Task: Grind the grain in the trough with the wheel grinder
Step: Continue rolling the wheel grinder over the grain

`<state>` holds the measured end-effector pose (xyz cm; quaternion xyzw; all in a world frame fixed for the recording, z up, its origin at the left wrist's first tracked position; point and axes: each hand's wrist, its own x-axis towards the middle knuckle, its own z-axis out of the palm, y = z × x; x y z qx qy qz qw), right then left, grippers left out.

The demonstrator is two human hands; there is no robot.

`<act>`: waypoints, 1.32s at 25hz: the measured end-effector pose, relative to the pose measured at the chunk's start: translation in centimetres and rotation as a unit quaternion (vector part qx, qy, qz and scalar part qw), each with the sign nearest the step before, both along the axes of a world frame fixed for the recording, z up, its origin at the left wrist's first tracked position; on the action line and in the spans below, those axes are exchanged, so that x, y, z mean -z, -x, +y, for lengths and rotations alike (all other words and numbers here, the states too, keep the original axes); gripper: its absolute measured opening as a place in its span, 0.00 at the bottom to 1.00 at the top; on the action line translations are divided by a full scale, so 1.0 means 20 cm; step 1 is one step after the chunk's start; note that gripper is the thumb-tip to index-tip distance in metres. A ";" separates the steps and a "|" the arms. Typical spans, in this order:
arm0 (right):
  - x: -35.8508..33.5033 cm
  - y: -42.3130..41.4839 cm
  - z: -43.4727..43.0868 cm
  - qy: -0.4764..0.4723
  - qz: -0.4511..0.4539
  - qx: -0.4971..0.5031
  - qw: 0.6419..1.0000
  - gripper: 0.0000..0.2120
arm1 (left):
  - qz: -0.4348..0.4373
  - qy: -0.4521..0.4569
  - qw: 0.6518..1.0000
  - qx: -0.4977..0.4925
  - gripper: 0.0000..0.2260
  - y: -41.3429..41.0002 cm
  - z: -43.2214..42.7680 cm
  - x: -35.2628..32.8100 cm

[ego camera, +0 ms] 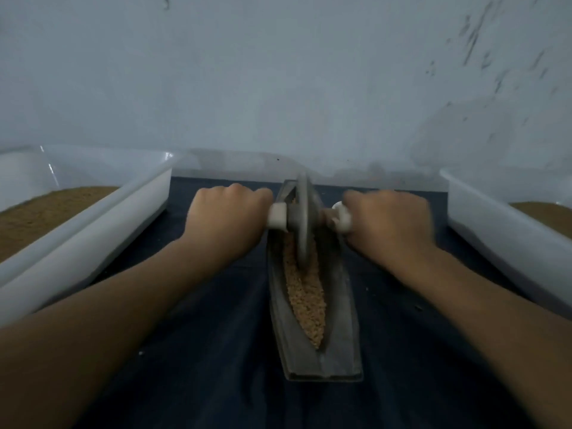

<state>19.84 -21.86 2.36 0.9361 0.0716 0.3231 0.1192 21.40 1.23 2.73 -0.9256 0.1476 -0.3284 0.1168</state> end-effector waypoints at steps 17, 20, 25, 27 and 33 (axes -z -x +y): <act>-0.15 -0.10 0.11 -0.039 0.130 0.035 0.990 0.05 | 0.133 0.078 0.987 -0.034 0.01 -0.10 -0.03 -0.04; -0.06 0.11 0.01 0.020 0.043 -0.016 0.999 0.09 | 0.025 0.005 0.998 0.059 0.10 0.08 0.08 0.04; 0.01 0.19 -0.05 -0.015 -0.020 -0.041 0.999 0.08 | -0.003 -0.040 0.996 0.080 0.08 0.11 0.11 0.03; -0.04 0.03 0.03 -0.029 0.053 0.015 0.998 0.06 | 0.047 -0.008 0.999 -0.006 0.03 0.01 0.00 -0.02; 0.00 0.12 -0.04 0.002 0.024 -0.016 1.000 0.08 | 0.040 -0.028 0.997 0.053 0.04 0.09 0.05 -0.02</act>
